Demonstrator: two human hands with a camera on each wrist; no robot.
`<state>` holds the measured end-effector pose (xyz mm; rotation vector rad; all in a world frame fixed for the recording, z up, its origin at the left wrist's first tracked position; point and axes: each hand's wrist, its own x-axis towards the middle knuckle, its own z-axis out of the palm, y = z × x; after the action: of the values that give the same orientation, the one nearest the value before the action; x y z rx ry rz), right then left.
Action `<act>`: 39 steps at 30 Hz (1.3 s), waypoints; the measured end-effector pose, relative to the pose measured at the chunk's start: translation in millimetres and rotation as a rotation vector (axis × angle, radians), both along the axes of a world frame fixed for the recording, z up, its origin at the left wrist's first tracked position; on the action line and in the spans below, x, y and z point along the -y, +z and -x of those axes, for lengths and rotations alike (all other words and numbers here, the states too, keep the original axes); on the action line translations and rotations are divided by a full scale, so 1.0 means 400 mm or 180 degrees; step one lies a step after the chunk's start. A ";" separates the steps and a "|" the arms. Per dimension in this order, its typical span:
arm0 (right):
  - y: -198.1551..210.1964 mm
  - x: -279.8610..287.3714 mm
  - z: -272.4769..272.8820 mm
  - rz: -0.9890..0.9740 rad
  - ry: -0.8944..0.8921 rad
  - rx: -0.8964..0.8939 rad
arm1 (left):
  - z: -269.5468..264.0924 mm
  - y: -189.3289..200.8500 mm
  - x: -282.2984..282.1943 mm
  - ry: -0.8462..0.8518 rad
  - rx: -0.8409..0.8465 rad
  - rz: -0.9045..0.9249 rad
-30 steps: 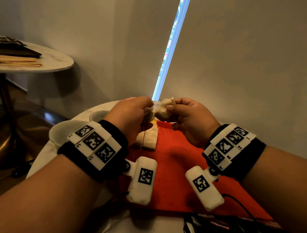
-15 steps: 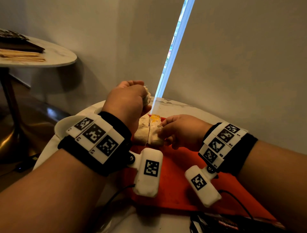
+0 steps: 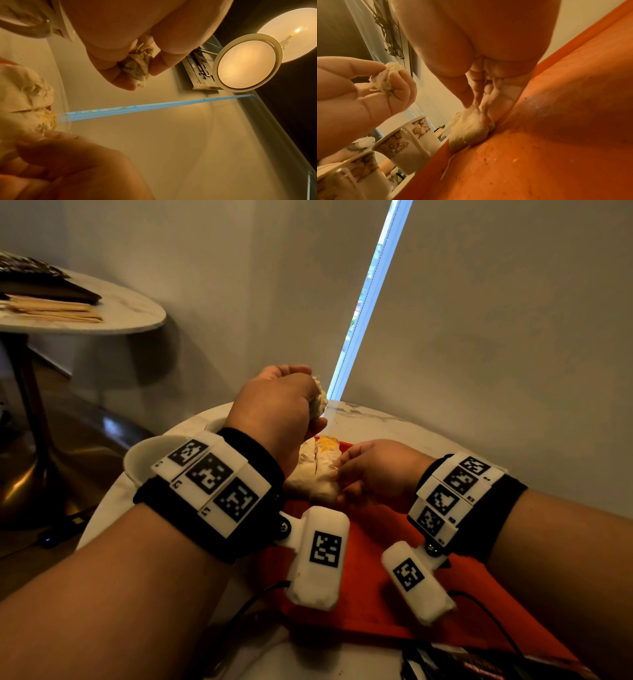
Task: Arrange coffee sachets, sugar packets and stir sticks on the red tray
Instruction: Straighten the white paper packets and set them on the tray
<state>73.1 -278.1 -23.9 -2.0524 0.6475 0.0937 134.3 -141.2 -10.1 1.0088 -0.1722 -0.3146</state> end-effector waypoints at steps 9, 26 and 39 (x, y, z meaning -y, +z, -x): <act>0.011 0.003 0.012 -0.0094 -0.0042 0.0691 | -0.001 0.001 -0.001 -0.0046 -0.0040 0.0023; -0.008 0.001 0.007 -0.0277 0.0234 0.0485 | 0.015 0.003 0.001 -0.0658 -0.0252 0.0298; 0.044 0.015 0.034 -0.0425 0.0111 0.1671 | 0.043 0.003 0.002 -0.1000 -0.0342 0.0345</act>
<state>59.3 -284.3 -6.1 -1.8504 0.2693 -0.3624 117.3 -142.1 -9.1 0.8542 -0.2481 -0.6379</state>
